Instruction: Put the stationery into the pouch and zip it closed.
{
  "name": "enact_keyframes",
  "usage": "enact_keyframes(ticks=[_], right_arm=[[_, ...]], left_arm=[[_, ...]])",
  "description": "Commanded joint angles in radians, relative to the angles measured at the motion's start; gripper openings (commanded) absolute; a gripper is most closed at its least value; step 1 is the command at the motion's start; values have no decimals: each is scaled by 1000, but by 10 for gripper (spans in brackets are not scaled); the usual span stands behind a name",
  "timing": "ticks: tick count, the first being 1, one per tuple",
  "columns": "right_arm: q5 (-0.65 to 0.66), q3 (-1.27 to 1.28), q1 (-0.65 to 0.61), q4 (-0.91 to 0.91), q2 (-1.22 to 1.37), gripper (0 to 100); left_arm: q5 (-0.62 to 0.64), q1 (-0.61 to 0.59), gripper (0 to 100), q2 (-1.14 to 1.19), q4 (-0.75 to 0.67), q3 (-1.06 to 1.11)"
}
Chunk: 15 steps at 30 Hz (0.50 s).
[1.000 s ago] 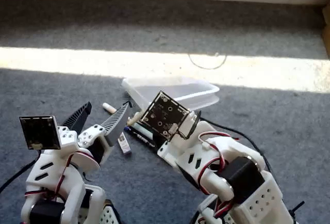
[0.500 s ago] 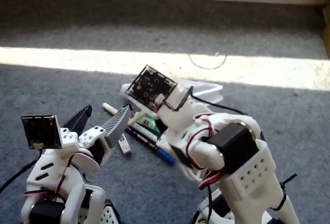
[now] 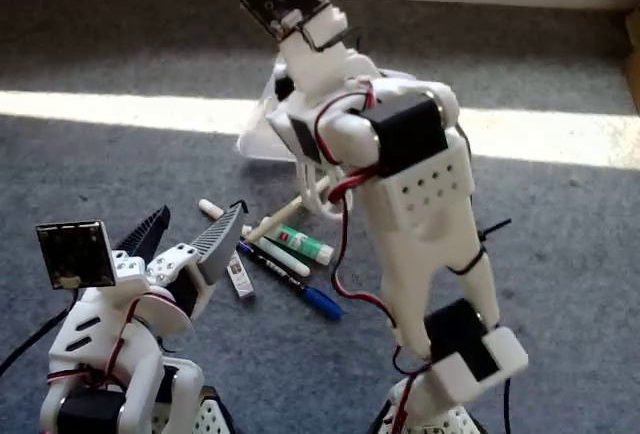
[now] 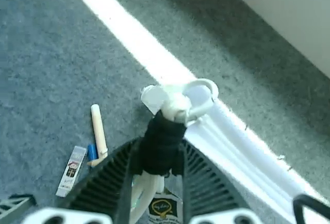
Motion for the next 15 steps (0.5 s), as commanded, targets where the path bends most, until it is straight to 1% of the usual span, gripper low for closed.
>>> enact_keyframes(ticks=[1,3,5,11,15], right_arm=[[-11,-292,28,-19,124,6],[-14,-387,25,-5,168,6],[-52,-440,24,8,189,6],[-71,-463,-41,33,139,6],[-69,-460,-104,91,107,6]], left_arm=[[5,-13,330,4,3,7],[5,-13,330,4,3,7],[5,-13,330,4,-5,7],[5,-13,330,4,-15,30],[6,-13,329,4,-135,105]])
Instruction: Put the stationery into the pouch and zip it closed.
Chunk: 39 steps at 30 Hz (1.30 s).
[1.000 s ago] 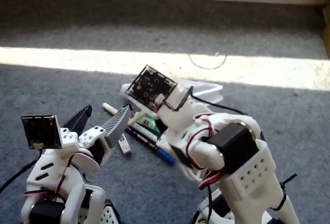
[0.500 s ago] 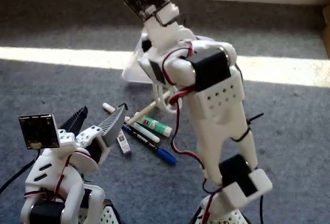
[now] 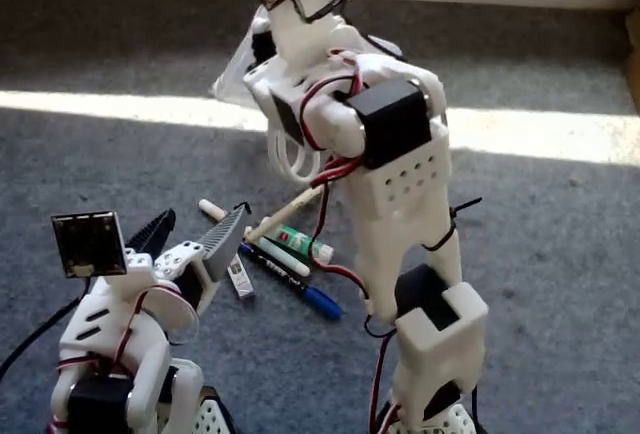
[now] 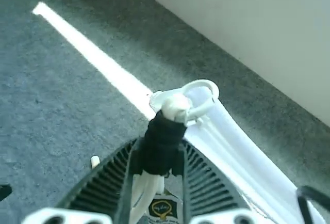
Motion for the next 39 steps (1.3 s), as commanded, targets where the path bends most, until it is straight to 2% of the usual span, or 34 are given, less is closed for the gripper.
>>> enact_keyframes(ticks=[1,5,14,21,27,35,39], right_arm=[[-9,-42,-58,33,-93,6],[-9,58,-61,33,-101,6],[-12,208,-85,35,-147,6],[-12,526,-229,33,-386,5],[-11,789,-257,31,-572,5],[-3,1153,-371,31,-857,5],[54,1336,-374,31,-966,5]], left_arm=[[6,-18,327,4,-120,47],[6,-18,326,4,-193,101],[6,-18,326,7,-207,131],[6,-15,328,13,-255,147],[6,-15,326,13,-252,148],[8,-18,326,13,-250,148],[9,-19,326,12,-250,145]])
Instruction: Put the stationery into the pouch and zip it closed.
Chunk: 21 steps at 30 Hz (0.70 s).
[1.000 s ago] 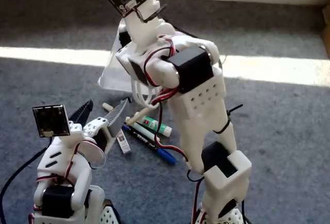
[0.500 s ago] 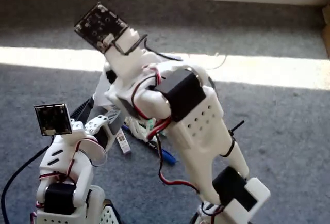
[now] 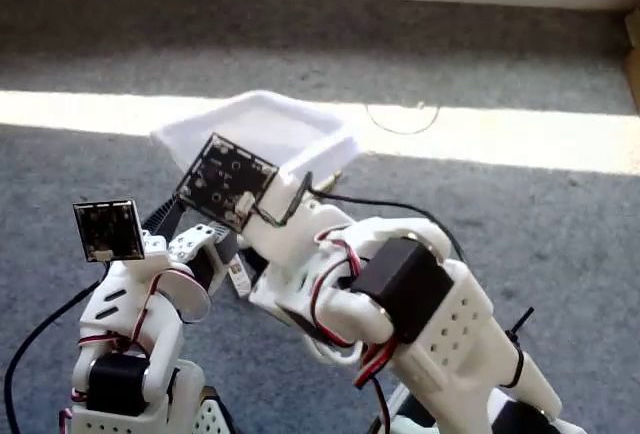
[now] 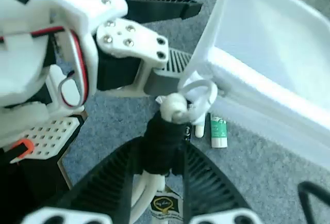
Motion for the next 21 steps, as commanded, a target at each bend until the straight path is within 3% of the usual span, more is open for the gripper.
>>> enact_keyframes(ticks=[1,6,11,17,21], right_arm=[[52,136,-15,8,-117,5],[106,317,-8,8,-191,5],[157,364,87,5,-211,5],[163,371,177,-65,-209,5],[158,372,213,-124,-211,5]], left_arm=[[9,-15,326,-4,-18,-13],[9,-15,326,-7,-18,-13],[6,-16,328,-8,-6,-19],[-46,-15,331,-8,212,-180],[-87,-8,332,-7,284,-229]])
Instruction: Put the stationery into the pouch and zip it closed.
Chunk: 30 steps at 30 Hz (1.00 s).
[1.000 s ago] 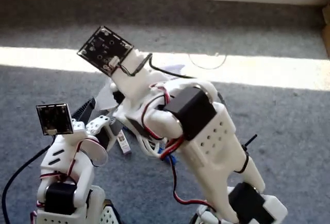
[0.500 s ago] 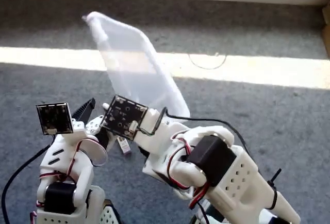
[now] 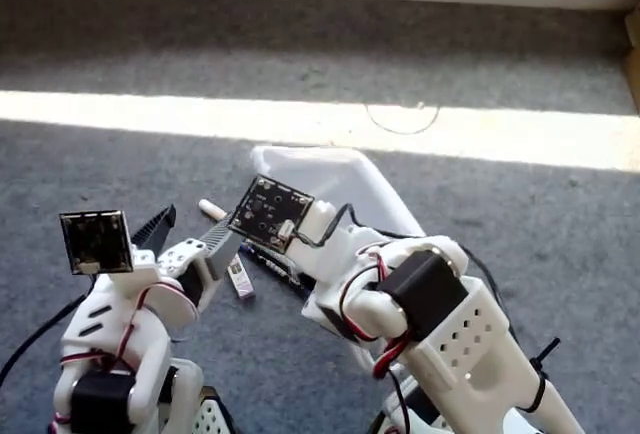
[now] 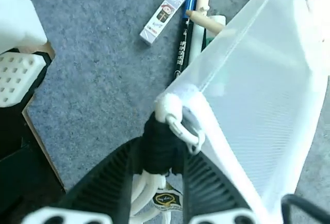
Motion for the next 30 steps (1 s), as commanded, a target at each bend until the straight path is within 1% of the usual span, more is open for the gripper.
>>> enact_keyframes(ticks=[1,3,5,8,11,18,21,24,27,30], right_arm=[[3,-2,42,-70,-33,5],[2,-2,53,-96,-33,5],[-35,-2,53,-120,-33,5],[-71,-2,50,-147,-33,5],[-74,-5,50,-147,-33,5],[-75,-5,53,-147,-33,5],[-75,-7,53,-147,-33,5],[-104,-8,47,-147,-33,5],[-107,-8,44,-140,-35,5],[-107,-4,27,-137,-35,5]], left_arm=[[-37,-1,344,5,43,-74],[-35,-1,383,12,46,-74],[-34,1,404,12,60,-77],[-34,38,405,12,89,-105],[-32,88,406,5,133,-139],[-34,162,407,5,143,-145],[-34,163,407,5,143,-143],[-34,163,406,5,141,-139],[-35,163,405,5,135,-97],[-35,157,404,5,95,-53]])
